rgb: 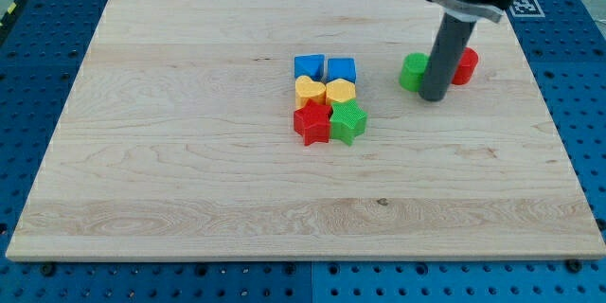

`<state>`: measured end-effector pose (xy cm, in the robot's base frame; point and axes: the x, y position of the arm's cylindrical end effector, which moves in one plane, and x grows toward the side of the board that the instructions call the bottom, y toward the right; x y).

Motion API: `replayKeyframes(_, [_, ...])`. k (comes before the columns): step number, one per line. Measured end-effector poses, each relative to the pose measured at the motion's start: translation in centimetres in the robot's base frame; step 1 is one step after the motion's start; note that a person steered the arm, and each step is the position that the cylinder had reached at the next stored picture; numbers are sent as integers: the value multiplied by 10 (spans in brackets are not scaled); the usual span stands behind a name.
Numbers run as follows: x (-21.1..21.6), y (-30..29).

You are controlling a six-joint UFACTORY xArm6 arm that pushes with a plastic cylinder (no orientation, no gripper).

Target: Push the green circle towards the blue cube

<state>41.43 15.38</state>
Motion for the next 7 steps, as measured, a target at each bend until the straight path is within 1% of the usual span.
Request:
replayKeyframes(1, [-17, 0])
replayKeyframes(2, [-17, 33])
replayKeyframes(3, [-34, 33])
replayKeyframes(4, [-47, 10])
replayKeyframes(5, [-47, -12])
replayKeyframes(6, [-47, -21])
replayKeyframes(7, [-37, -2])
